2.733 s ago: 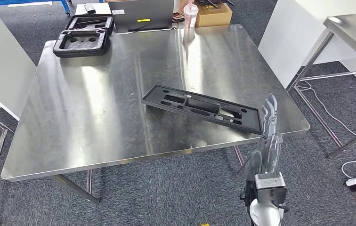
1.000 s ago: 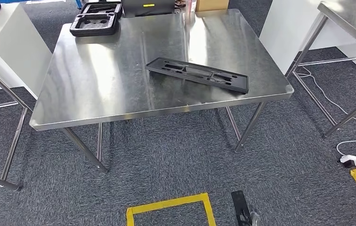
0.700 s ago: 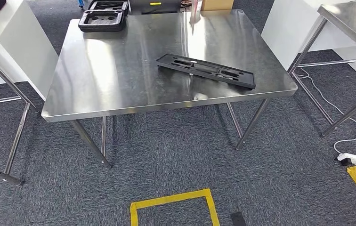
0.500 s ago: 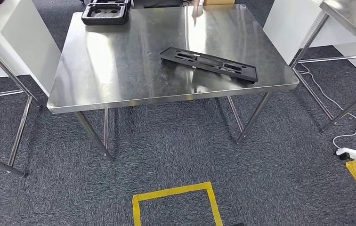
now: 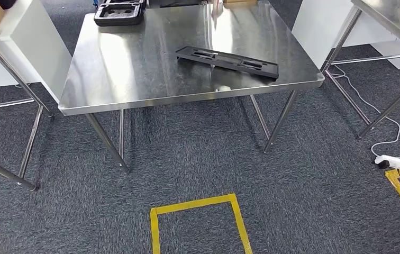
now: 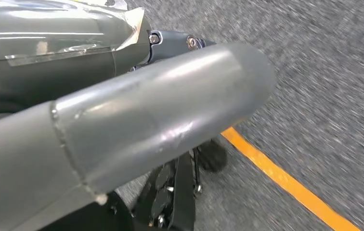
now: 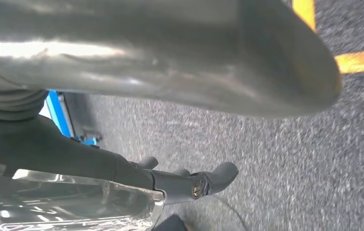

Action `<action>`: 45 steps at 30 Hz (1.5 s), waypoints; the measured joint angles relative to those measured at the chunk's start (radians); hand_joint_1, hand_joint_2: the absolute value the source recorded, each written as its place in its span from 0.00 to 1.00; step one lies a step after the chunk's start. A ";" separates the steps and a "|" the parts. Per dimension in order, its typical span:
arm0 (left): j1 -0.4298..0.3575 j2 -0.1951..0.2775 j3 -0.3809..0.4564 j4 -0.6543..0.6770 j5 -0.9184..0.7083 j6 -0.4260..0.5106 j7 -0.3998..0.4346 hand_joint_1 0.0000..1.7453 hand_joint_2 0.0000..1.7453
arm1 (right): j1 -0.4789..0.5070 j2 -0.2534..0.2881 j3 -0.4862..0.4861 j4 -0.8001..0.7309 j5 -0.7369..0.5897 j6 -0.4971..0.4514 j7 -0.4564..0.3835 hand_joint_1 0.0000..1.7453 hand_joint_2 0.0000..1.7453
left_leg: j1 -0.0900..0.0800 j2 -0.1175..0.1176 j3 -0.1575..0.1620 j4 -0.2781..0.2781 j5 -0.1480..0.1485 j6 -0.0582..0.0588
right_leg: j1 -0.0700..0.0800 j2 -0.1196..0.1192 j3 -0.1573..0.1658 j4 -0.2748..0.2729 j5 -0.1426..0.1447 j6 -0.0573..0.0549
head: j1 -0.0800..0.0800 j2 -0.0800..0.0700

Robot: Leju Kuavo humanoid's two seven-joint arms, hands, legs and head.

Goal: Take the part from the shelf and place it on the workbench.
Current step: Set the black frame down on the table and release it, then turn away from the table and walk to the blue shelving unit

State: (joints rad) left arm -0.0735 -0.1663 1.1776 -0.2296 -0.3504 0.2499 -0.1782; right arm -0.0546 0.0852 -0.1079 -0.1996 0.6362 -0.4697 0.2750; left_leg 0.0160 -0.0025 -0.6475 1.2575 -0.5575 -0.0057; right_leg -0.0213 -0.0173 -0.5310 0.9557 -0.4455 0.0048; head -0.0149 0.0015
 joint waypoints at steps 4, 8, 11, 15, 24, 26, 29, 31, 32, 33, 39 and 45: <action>-0.001 -0.008 0.000 0.000 -0.003 0.001 0.001 0.00 0.00 | -0.003 -0.002 0.008 0.001 0.020 -0.030 0.011 0.00 0.00 | 0.007 -0.003 0.170 -0.221 0.036 -0.005 | -0.005 -0.001 -0.053 0.033 0.024 0.028 | -0.002 0.000; -0.002 -0.015 0.000 0.000 -0.006 0.003 0.005 0.00 0.00 | -0.003 -0.002 0.011 0.004 0.025 -0.044 0.026 0.00 0.00 | -0.003 -0.002 0.176 -0.280 0.031 0.026 | -0.002 -0.001 -0.076 0.044 0.040 0.057 | -0.002 0.000; -0.003 -0.017 0.000 0.000 -0.008 0.009 0.008 0.00 0.00 | -0.001 -0.001 0.011 0.007 0.026 -0.053 0.037 0.00 0.00 | -0.006 0.004 0.135 -0.284 0.066 0.061 | -0.004 0.005 -0.120 0.154 -0.068 0.041 | 0.005 0.000; -0.002 -0.019 0.000 0.000 -0.009 0.011 0.009 0.00 0.00 | -0.001 0.000 0.011 0.008 0.027 -0.054 0.039 0.00 0.00 | -0.013 0.011 0.087 -0.281 0.105 0.064 | -0.003 0.009 -0.133 0.318 -0.135 0.049 | 0.012 0.000; -0.002 -0.021 -0.001 0.000 -0.009 0.012 0.009 0.00 0.00 | -0.007 0.002 0.012 0.010 0.026 -0.056 0.039 0.00 0.00 | -0.014 0.011 0.014 -0.276 0.195 0.023 | 0.014 0.015 0.115 -0.026 -0.094 0.016 | 0.009 0.000; 0.001 -0.020 0.000 0.001 -0.010 0.013 0.010 0.00 0.00 | -0.005 0.005 0.011 0.012 0.025 -0.057 0.040 0.00 0.00 | -0.009 0.006 -0.008 -0.228 0.119 0.012 | 0.006 0.010 0.086 -0.026 -0.065 -0.007 | 0.006 0.000; 0.003 -0.021 0.000 0.001 -0.013 0.013 0.011 0.00 0.00 | -0.002 0.009 0.011 0.012 0.025 -0.057 0.040 0.00 0.00 | -0.005 0.004 -0.038 -0.040 -0.037 0.000 | 0.009 0.005 0.035 -0.023 -0.020 -0.021 | 0.001 0.000; 0.003 -0.020 0.000 0.001 -0.015 0.013 0.011 0.00 0.00 | -0.002 0.011 0.011 0.012 0.025 -0.058 0.037 0.00 0.00 | -0.004 0.004 -0.021 0.031 -0.020 -0.004 | 0.011 0.003 -0.003 -0.016 0.008 -0.017 | 0.001 0.000; 0.002 -0.019 0.000 0.001 -0.016 0.013 0.011 0.00 0.00 | -0.002 0.011 0.011 0.012 0.025 -0.058 0.036 0.00 0.00 | -0.003 0.004 0.010 0.019 0.013 -0.003 | 0.011 0.002 -0.024 -0.009 0.020 -0.014 | 0.000 0.000; 0.002 -0.019 0.000 0.001 -0.017 0.014 0.011 0.00 0.00 | -0.002 0.011 0.011 0.012 0.025 -0.058 0.035 0.00 0.00 | -0.003 0.004 0.060 -0.031 0.038 0.000 | 0.010 0.002 -0.043 -0.001 0.031 -0.010 | 0.000 0.000; -0.007 -0.016 -0.005 0.002 -0.030 0.013 0.015 0.00 0.00 | -0.005 0.012 0.009 0.013 0.021 -0.057 0.033 0.00 0.00 | -0.015 0.005 0.255 -0.328 0.002 0.036 | 0.014 -0.003 -0.091 0.017 0.085 0.026 | 0.001 0.000; -0.010 -0.015 -0.015 0.004 -0.046 0.010 0.009 0.00 0.00 | -0.002 0.006 0.004 0.015 0.011 -0.053 0.028 0.00 0.00 | -0.010 0.016 0.155 -0.332 0.085 0.062 | 0.006 0.009 -0.157 0.289 -0.103 0.026 | 0.012 0.000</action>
State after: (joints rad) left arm -0.0834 -0.1813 1.1630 -0.2261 -0.3963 0.2597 -0.1695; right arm -0.0564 0.0911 -0.1041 -0.1850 0.6475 -0.5224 0.3032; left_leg 0.0062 0.0130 -0.4924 0.9251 -0.4726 0.0561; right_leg -0.0156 -0.0086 -0.6883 1.2448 -0.5490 0.0305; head -0.0026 0.0015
